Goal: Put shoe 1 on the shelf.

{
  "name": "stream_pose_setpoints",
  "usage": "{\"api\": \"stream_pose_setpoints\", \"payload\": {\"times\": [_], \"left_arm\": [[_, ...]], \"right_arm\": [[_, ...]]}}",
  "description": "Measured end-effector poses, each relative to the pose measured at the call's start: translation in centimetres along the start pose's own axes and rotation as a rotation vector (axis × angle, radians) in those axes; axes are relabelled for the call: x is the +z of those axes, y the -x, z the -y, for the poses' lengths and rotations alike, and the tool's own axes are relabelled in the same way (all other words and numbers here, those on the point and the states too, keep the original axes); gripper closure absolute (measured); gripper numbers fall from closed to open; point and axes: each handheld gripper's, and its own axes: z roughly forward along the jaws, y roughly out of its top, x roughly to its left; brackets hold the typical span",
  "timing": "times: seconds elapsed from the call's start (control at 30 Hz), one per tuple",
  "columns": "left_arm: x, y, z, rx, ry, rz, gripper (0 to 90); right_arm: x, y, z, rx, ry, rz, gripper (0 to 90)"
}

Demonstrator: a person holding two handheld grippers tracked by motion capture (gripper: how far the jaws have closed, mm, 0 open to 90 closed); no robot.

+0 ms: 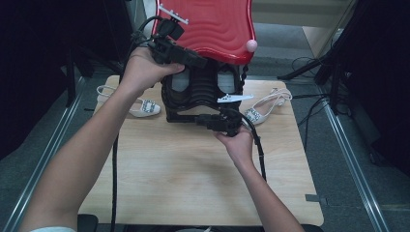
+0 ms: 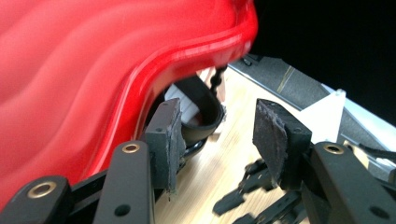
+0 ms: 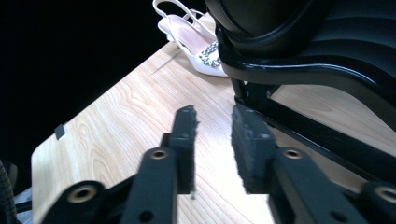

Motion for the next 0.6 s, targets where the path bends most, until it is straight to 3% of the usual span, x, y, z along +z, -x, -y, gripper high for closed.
{"api": "stream_pose_setpoints", "payload": {"times": [0.3,0.4,0.6], "left_arm": [[-0.3,-0.2,3.4,-0.007,-0.006,0.003,50.2],[-0.3,-0.2,4.4,-0.009,-0.012,0.001,49.1],[-0.1,-0.2,7.0,-0.015,-0.031,0.01,46.7]], "right_arm": [[-0.6,0.0,1.2,-0.032,-0.038,-0.058,70.6],[-1.0,0.0,1.7,-0.045,-0.003,-0.049,66.3],[-1.4,0.1,2.3,-0.052,-0.011,-0.069,55.8]]}}
